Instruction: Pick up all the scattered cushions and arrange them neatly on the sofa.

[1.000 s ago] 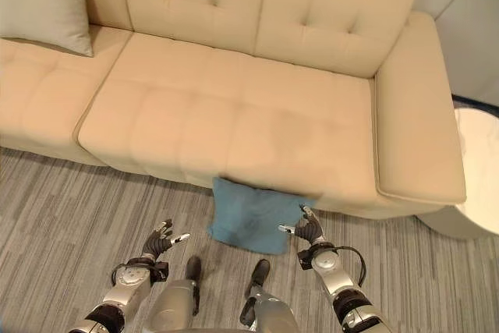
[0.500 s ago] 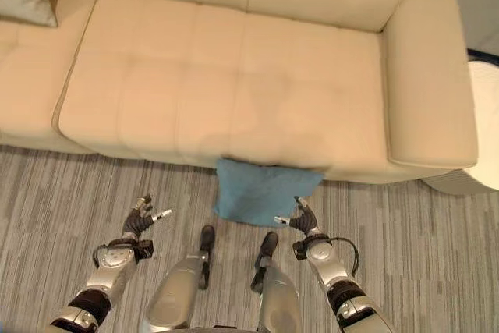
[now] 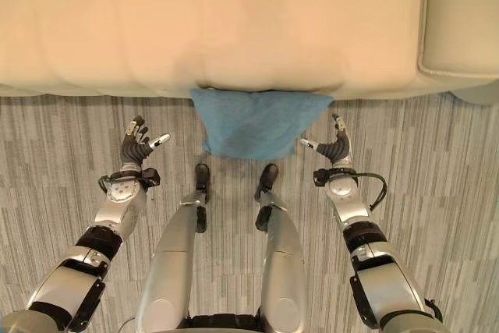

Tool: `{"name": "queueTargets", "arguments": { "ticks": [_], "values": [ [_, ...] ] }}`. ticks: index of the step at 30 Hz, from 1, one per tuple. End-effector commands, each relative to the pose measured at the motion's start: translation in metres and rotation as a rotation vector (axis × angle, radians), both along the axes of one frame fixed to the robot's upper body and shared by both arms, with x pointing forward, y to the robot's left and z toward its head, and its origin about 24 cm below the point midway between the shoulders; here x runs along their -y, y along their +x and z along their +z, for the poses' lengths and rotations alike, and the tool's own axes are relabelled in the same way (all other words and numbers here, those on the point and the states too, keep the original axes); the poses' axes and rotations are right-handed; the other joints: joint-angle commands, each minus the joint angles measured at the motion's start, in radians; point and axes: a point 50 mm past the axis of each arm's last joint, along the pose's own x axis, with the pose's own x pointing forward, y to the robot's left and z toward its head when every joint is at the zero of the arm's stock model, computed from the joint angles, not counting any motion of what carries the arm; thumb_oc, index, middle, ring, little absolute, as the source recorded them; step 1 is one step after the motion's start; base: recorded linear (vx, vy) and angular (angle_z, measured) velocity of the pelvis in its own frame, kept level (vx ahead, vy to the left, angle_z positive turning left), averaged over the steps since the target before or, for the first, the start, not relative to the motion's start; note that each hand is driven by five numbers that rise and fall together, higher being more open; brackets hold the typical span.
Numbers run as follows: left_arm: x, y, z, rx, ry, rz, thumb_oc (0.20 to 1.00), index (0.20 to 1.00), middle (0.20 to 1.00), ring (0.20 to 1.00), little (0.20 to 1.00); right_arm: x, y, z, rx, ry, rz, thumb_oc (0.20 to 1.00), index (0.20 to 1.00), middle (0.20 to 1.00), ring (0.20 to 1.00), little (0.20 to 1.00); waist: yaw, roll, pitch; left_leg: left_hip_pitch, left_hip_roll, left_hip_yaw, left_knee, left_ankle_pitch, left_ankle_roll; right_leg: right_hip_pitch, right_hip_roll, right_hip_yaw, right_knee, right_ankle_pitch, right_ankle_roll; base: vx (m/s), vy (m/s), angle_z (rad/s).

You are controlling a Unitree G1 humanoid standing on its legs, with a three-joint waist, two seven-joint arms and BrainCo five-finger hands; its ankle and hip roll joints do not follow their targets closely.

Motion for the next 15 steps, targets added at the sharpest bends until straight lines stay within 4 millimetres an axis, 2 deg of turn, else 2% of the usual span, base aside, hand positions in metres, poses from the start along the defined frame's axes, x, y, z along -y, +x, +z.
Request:
{"name": "queueTargets", "arguments": {
  "ticks": [1,5,9,15],
  "values": [
    [0.004,-0.003,0.011,0.092,-0.036,0.025,1.0,1.0,1.0,1.0,1.0,0.015,-0.004,0.011,0.065,-0.005,-0.058,1.0,1.0,1.0,1.0,1.0,0.003,0.031,-0.046,-0.054,0.021,-0.038,0.053,-0.017,-0.071,-0.014,-0.079,-0.012,0.092,-0.004,0.141,-0.03,-0.007,-0.11],
    [0.013,0.009,0.044,0.19,-0.031,0.018,1.0,1.0,1.0,1.0,1.0,0.026,0.005,0.039,0.14,-0.007,-0.104,1.0,1.0,1.0,1.0,1.0,-0.009,0.039,-0.028,-0.167,0.024,-0.037,0.112,-0.028,-0.067,-0.135,-0.091,0.011,0.157,-0.014,0.139,-0.03,-0.003,-0.11],
    [0.025,0.017,0.069,0.254,0.028,-0.003,1.0,1.0,1.0,1.0,1.0,0.038,0.01,0.056,0.178,0.016,-0.141,1.0,1.0,1.0,1.0,1.0,-0.021,0.054,-0.015,-0.295,0.025,-0.042,0.182,-0.04,-0.063,-0.263,-0.098,0.031,0.232,-0.028,0.133,-0.01,0.011,0.0],
    [0.033,0.023,0.088,0.303,0.053,0.009,1.0,1.0,1.0,1.0,1.0,0.049,0.011,0.075,0.239,0.061,-0.172,1.0,1.0,1.0,1.0,1.0,-0.025,0.064,-0.01,-0.431,0.015,-0.051,0.25,-0.05,-0.054,-0.412,-0.105,0.057,0.308,-0.044,0.126,0.01,0.002,0.0]
  ]
}}
